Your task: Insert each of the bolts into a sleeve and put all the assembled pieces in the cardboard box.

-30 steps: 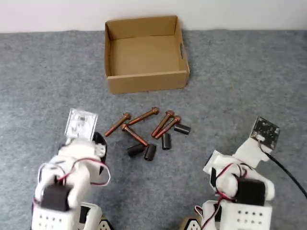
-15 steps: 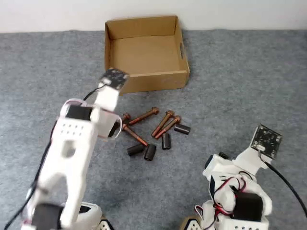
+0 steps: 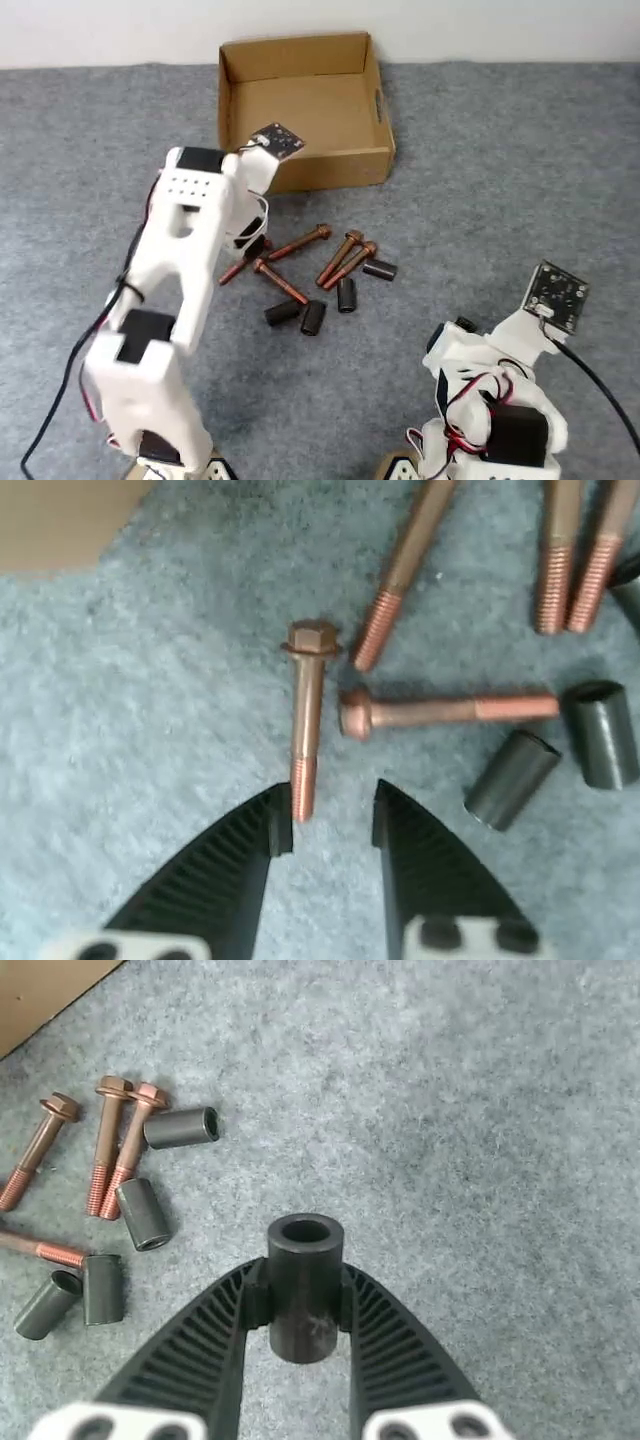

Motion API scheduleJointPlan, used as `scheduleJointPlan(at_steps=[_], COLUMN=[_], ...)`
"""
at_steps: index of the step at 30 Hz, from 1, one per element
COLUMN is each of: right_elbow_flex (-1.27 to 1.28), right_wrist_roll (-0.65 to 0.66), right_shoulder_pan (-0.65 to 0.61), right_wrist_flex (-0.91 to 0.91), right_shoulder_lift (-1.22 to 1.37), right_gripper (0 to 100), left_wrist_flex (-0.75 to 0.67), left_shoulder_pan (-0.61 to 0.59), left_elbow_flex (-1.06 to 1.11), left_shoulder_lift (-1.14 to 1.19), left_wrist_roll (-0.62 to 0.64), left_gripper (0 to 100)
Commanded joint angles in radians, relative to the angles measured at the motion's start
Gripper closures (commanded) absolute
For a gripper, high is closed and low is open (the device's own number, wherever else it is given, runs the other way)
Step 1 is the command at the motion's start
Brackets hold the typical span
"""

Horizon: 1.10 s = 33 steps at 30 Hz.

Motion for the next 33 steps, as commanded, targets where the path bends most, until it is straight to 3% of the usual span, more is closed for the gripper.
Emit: scheduleJointPlan(at_steps=[1,11,19,24,33], right_elbow_flex=[0.000,0.003,0.005,0.005,-0.006], right_wrist_roll=[0.008,0.008,0.008,0.008,0.008], right_shoulder_pan=[0.013,0.013,0.013,0.013,0.012], right_wrist_flex=[-0.019,-0.021,-0.021,-0.021,-0.016], right_shoulder_lift=[0.001,-0.002,-0.002,-0.004,-0.005], right_gripper=[99.1,99.1,99.1,99.1,99.1], left_wrist_flex=[0.021,0.021,0.023,0.023,0.172], left_shoulder_pan=[-0.003,-0.005,0.000,0.023,0.038], left_elbow_flex=[-0.137,-0.372,-0.398,-0.423,-0.449], left_shoulder_lift=[0.075,0.327,0.456,0.477,0.381], left_wrist_roll=[-0.011,-0.011,-0.005,-0.005,0.023], left_gripper=[85,85,86,99,100])
